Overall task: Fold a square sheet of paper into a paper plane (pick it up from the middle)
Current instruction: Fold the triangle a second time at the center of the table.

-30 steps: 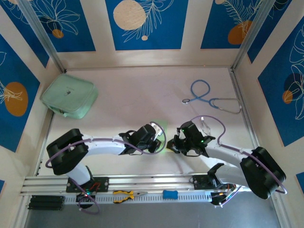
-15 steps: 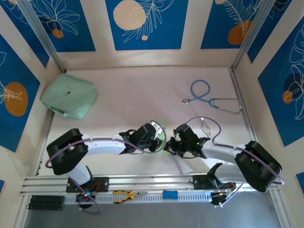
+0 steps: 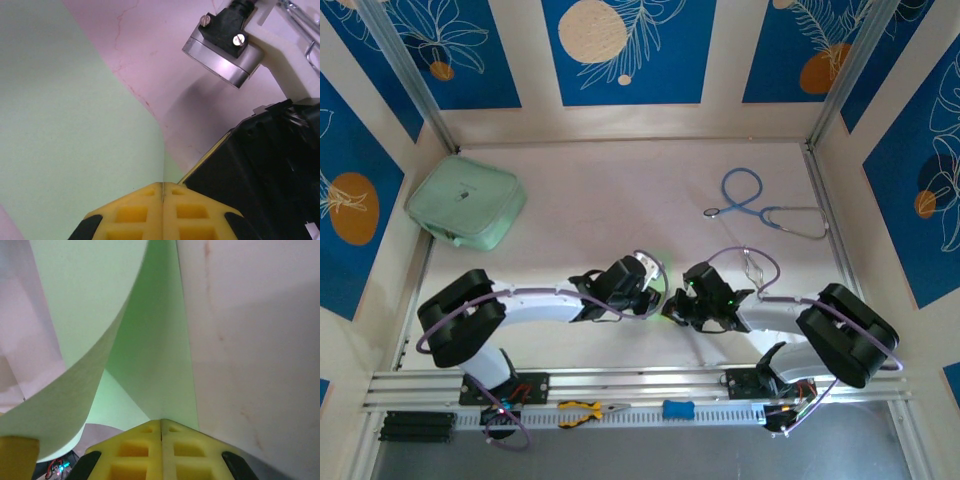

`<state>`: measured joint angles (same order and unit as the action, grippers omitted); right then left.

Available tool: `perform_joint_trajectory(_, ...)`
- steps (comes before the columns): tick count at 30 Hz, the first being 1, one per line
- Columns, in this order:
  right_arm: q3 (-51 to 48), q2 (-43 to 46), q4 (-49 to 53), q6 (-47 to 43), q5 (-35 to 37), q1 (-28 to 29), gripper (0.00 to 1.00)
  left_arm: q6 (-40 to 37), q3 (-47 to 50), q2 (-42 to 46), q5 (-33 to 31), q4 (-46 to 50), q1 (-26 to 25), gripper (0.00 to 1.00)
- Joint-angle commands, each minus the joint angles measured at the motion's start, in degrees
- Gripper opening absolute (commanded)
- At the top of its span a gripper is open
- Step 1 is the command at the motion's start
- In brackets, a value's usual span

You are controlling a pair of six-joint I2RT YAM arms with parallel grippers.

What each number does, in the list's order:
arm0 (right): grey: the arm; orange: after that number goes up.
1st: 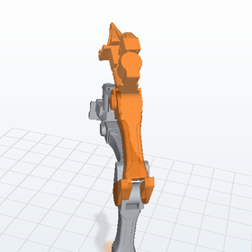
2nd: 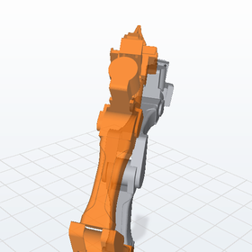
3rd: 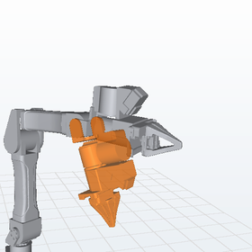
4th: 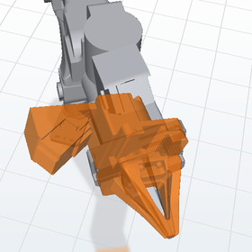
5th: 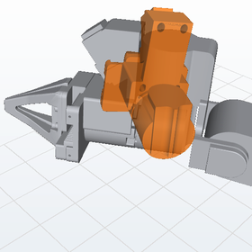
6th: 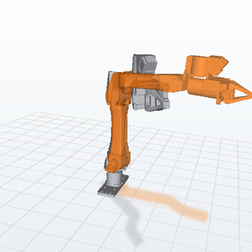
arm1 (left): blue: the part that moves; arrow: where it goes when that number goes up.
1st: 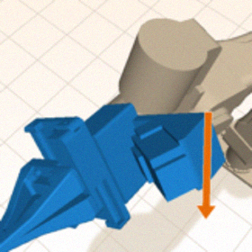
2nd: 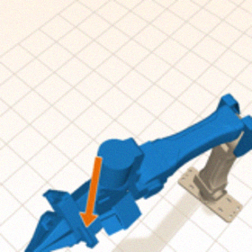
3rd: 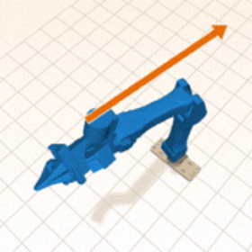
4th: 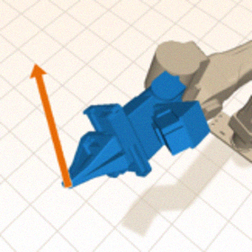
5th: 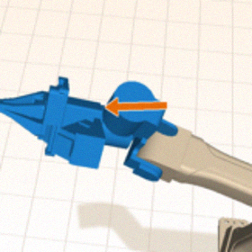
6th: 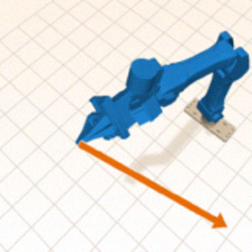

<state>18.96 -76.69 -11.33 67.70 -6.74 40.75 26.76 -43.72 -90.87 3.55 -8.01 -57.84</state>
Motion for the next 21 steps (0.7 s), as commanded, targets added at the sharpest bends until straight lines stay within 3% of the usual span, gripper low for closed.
perform_joint_trajectory(1, -2.35, 2.57, 6.48, -2.33, 2.18, -1.70, 0.00, 0.77, -0.48, -1.68, 3.79, -2.20, 1.10, 0.04)
perform_joint_trajectory(6, -2.05, 5.03, 7.86, -4.29, 0.77, -3.08, 0.00, 0.20, -2.09, -4.14, 9.58, -2.55, 1.61, 0.09)
perform_joint_trajectory(21, -2.08, 6.10, 8.37, -4.68, -0.38, -4.22, 0.00, 0.48, -2.72, -5.40, 14.12, -1.66, 2.78, 0.16)
